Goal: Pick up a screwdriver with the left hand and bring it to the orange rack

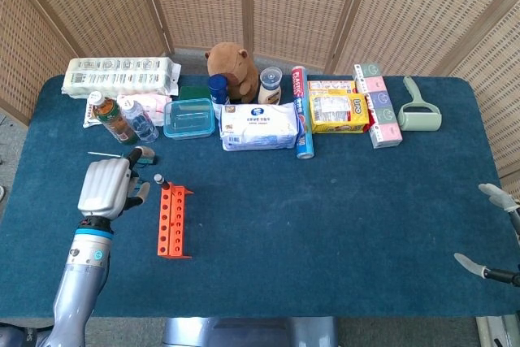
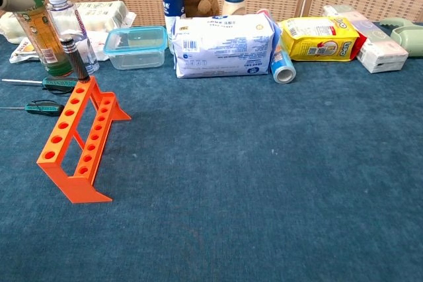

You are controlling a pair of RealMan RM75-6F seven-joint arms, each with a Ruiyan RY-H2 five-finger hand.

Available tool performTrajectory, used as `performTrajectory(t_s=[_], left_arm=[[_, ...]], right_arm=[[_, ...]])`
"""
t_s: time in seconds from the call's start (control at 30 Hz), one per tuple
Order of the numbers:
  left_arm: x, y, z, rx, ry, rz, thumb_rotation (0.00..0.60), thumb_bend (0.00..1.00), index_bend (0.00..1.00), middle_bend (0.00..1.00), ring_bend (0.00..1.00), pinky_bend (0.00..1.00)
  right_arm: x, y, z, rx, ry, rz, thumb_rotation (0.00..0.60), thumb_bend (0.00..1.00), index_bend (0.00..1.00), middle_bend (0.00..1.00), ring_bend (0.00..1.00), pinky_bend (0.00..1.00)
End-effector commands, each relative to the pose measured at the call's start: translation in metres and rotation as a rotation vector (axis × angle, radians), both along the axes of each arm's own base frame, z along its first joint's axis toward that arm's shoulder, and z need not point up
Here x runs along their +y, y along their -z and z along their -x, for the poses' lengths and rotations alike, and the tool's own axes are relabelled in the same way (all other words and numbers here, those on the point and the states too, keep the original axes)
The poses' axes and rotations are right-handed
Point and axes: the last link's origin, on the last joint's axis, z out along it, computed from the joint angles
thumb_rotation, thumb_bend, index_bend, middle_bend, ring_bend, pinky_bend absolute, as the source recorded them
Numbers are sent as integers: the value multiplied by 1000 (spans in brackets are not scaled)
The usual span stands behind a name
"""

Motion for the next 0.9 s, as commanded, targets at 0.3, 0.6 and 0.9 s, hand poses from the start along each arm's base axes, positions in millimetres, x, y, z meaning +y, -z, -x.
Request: performTrajectory(t_s=[0.3, 0.6, 0.9], left_arm=[[-25, -36, 58, 82, 123, -58, 600, 117, 0, 0, 0, 328], [-67, -63, 165, 71, 138, -145, 600, 117, 0, 0, 0, 241], [-118, -60, 223, 36, -35, -205, 600, 118, 0, 0, 0, 137]], right_arm=[[0, 5, -2, 18, 0, -4, 600, 67, 83, 156, 137, 176], [-1, 13, -7, 47, -6, -7, 600, 67, 83, 153, 137, 176], [-3, 10, -5, 104, 14, 68, 600, 67, 99, 136, 124, 156]])
